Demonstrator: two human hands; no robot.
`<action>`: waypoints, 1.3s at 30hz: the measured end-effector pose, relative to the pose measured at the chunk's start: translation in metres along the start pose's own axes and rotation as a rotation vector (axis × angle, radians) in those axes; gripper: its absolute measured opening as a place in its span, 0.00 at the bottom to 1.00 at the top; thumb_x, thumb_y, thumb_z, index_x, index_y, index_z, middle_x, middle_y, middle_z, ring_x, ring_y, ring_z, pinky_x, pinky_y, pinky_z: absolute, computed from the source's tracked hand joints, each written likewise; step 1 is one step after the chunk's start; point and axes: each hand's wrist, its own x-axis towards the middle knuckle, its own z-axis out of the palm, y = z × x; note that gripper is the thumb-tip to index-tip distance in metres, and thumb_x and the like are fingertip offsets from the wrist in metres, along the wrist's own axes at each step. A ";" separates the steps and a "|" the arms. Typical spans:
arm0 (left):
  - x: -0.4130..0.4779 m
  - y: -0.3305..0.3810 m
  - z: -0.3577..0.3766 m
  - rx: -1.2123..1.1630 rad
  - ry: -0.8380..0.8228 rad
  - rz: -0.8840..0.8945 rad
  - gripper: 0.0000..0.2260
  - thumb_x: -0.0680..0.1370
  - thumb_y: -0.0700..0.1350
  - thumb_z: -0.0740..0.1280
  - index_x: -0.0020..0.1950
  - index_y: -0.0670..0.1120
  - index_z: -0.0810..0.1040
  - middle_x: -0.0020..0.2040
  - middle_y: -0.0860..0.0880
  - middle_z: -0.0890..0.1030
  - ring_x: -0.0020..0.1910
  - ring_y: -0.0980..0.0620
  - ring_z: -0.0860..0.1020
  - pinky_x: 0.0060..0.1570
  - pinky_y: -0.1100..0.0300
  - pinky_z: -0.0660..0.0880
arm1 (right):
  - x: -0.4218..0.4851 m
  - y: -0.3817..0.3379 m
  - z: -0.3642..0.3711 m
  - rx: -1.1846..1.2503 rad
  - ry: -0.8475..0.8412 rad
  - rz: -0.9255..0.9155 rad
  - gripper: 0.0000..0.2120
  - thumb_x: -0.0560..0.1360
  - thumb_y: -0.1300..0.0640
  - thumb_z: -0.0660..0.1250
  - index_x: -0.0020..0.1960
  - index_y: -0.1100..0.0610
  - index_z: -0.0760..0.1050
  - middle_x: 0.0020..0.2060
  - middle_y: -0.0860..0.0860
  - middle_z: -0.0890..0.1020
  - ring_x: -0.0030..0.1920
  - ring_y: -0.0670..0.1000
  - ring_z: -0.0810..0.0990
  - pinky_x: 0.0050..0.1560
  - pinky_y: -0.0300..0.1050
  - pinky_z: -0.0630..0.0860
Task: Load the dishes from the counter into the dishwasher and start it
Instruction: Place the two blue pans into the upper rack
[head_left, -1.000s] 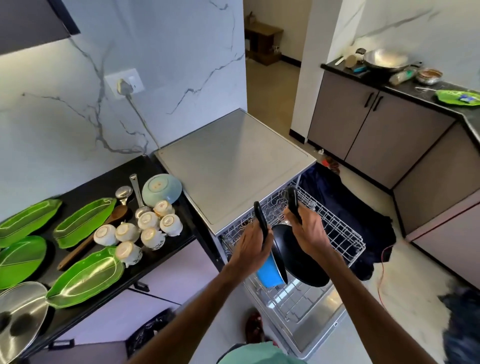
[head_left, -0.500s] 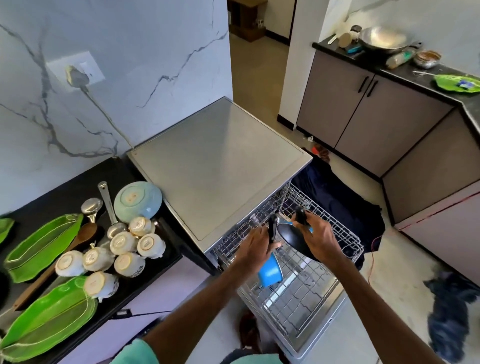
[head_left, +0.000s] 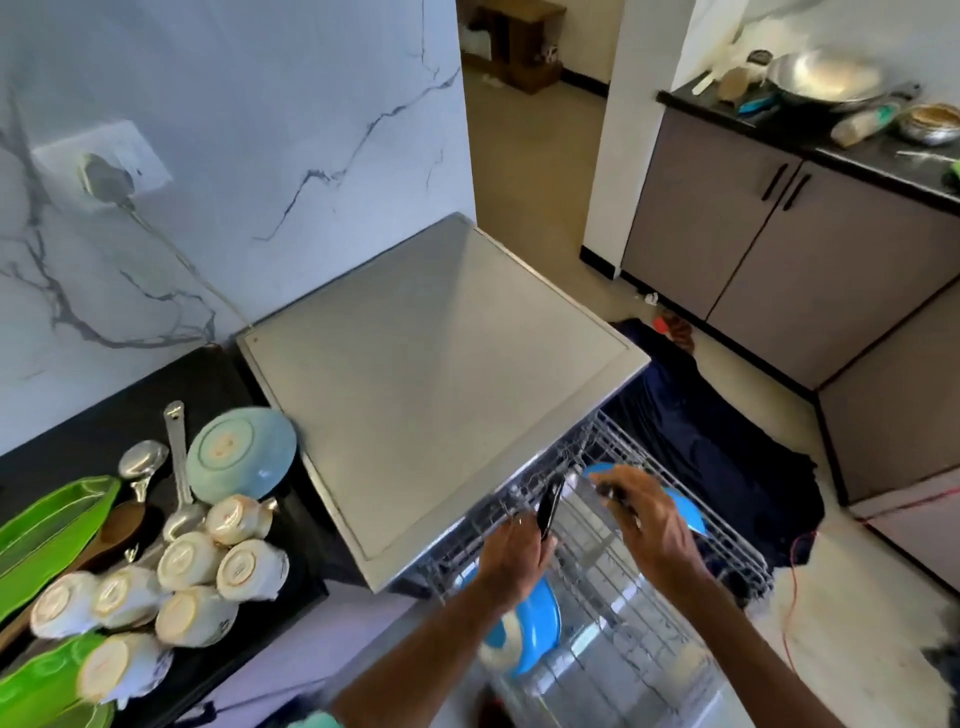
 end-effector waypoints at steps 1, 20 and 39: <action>0.006 -0.002 0.008 0.006 -0.015 -0.039 0.17 0.82 0.55 0.61 0.63 0.45 0.76 0.54 0.42 0.83 0.54 0.40 0.81 0.52 0.49 0.76 | -0.001 0.011 0.006 -0.009 -0.004 -0.021 0.10 0.80 0.59 0.65 0.59 0.59 0.80 0.56 0.50 0.83 0.60 0.52 0.81 0.59 0.57 0.79; 0.126 -0.092 0.148 0.450 -0.068 -0.140 0.12 0.74 0.57 0.70 0.39 0.49 0.80 0.31 0.49 0.82 0.31 0.48 0.82 0.30 0.59 0.77 | -0.007 0.148 0.132 -0.357 -0.254 -0.387 0.39 0.65 0.67 0.69 0.75 0.52 0.70 0.58 0.50 0.80 0.64 0.54 0.77 0.66 0.61 0.69; 0.164 -0.144 0.199 0.414 0.132 -0.132 0.09 0.79 0.54 0.68 0.48 0.49 0.81 0.40 0.49 0.83 0.39 0.50 0.82 0.39 0.55 0.77 | 0.004 0.171 0.159 -0.377 -0.301 -0.356 0.33 0.72 0.59 0.69 0.77 0.53 0.67 0.59 0.51 0.80 0.63 0.57 0.76 0.65 0.56 0.69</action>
